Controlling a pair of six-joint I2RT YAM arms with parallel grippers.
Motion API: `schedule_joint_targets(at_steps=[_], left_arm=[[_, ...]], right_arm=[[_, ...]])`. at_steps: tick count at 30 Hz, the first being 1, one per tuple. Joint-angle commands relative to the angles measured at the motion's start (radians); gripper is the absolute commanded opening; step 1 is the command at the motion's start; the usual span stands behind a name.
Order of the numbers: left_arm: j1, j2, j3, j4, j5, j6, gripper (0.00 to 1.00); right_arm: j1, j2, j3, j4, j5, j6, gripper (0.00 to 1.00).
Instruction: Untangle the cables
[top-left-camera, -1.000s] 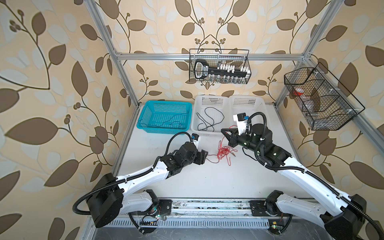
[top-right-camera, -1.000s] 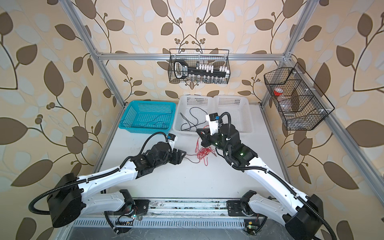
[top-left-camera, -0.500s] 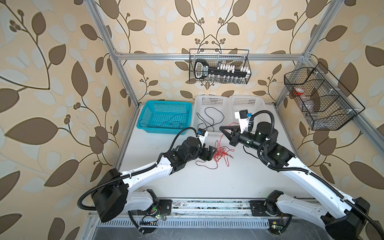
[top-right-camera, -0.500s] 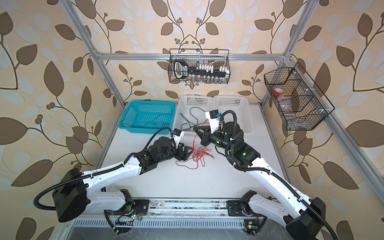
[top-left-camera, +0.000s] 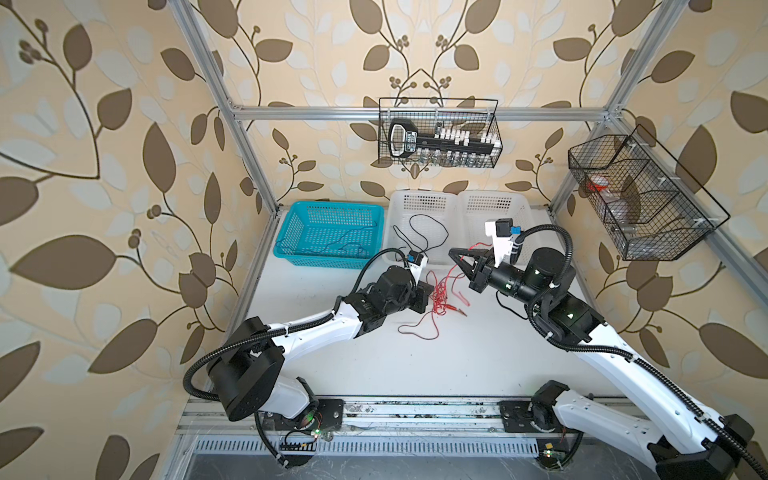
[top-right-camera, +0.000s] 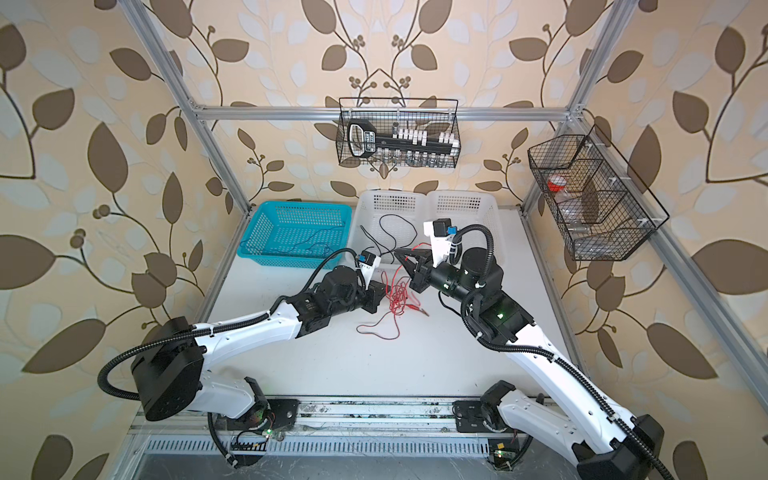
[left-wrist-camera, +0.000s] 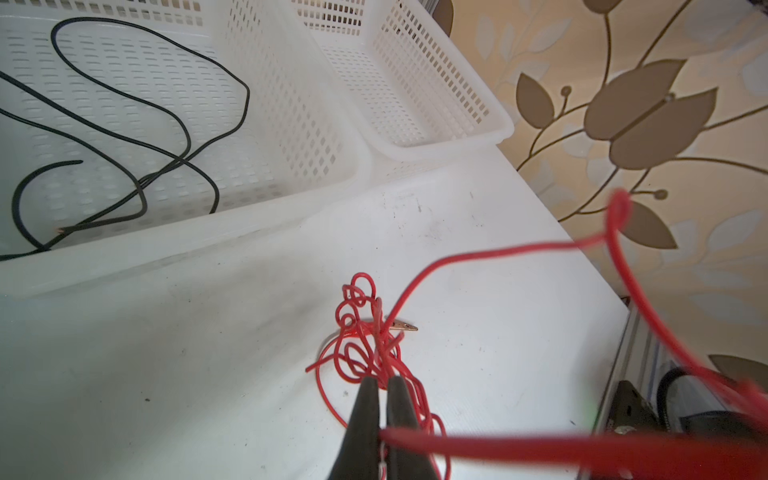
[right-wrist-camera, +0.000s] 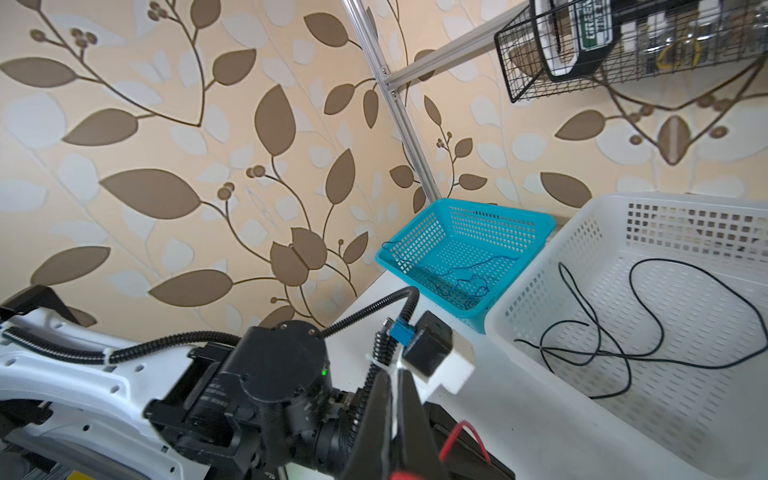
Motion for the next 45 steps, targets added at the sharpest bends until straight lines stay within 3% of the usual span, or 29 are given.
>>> schedule_joint_targets(at_steps=[1,12,16,19,22,27,34,45], left_arm=[[-0.003,-0.054,0.062,-0.041,-0.05,0.043,0.0],[-0.003,-0.129,0.117,-0.18,-0.032,0.098,0.0],[-0.003,-0.132,0.111,-0.17,0.013,0.097,0.0],[-0.004,-0.124,0.109,-0.171,0.015,0.095,0.0],[-0.004,-0.107,0.115,-0.196,-0.019,0.09,0.0],[-0.003,-0.069,0.137,-0.262,-0.082,0.065,0.0],[-0.004,-0.03,0.137,-0.294,-0.108,0.046,0.0],[-0.003,-0.039,0.113,-0.293,-0.083,0.087,0.0]], right_arm=[[-0.019,-0.002,-0.052,-0.024,0.047,-0.012,0.0],[-0.026,0.039,-0.178,-0.046,0.107,-0.146,0.04],[-0.016,0.049,-0.227,-0.01,0.067,-0.187,0.17],[-0.004,0.044,-0.257,0.008,0.1,-0.186,0.32],[-0.004,0.015,-0.277,0.005,0.151,-0.174,0.42],[-0.003,-0.052,-0.282,-0.039,0.181,-0.182,0.5],[0.002,-0.154,-0.305,-0.055,0.128,-0.173,0.61],[0.057,-0.207,-0.3,-0.056,0.078,-0.211,0.63]])
